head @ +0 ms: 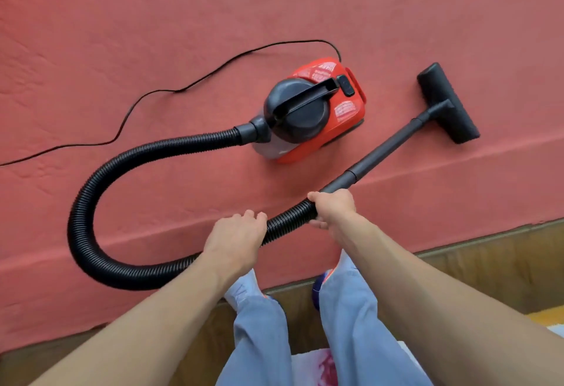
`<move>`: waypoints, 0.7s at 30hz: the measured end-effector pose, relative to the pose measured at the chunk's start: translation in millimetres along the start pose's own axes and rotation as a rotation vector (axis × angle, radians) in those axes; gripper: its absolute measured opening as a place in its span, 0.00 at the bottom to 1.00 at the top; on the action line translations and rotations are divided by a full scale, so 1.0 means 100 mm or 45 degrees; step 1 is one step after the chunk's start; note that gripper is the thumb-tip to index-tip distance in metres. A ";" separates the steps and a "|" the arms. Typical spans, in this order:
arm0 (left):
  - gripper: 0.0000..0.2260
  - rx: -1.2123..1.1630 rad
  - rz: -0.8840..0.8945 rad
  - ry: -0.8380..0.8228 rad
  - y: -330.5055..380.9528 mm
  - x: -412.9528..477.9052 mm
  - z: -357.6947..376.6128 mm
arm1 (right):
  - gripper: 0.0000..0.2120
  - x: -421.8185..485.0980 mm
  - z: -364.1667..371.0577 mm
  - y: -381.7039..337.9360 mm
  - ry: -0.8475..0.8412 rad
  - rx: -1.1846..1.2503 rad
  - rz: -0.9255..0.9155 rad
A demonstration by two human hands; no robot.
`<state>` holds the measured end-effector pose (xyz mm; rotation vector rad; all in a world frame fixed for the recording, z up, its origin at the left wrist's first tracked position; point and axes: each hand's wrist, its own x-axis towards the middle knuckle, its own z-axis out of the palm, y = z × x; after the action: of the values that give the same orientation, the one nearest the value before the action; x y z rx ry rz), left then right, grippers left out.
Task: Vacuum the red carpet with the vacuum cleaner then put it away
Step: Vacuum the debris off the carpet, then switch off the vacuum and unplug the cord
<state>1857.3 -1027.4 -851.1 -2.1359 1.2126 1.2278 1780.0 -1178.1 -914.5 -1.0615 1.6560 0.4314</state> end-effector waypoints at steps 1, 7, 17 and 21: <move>0.14 0.006 -0.030 0.014 -0.07 0.10 0.16 | 0.07 0.13 0.16 0.07 -0.015 0.053 0.010; 0.31 -0.066 -0.108 0.267 -0.43 0.79 1.15 | 0.13 1.00 0.89 0.44 -0.051 0.200 0.020; 0.48 -0.090 0.001 0.315 -0.37 1.57 2.15 | 0.14 1.88 1.35 0.84 0.181 0.032 -0.116; 0.44 -0.074 -0.015 0.306 -0.29 1.61 2.21 | 0.09 1.86 1.25 0.76 0.115 -0.005 -0.126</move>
<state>1810.3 -939.9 -1107.6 -2.3841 1.2714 1.0353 1784.9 -1125.8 -1145.5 -1.1753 1.6742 0.3263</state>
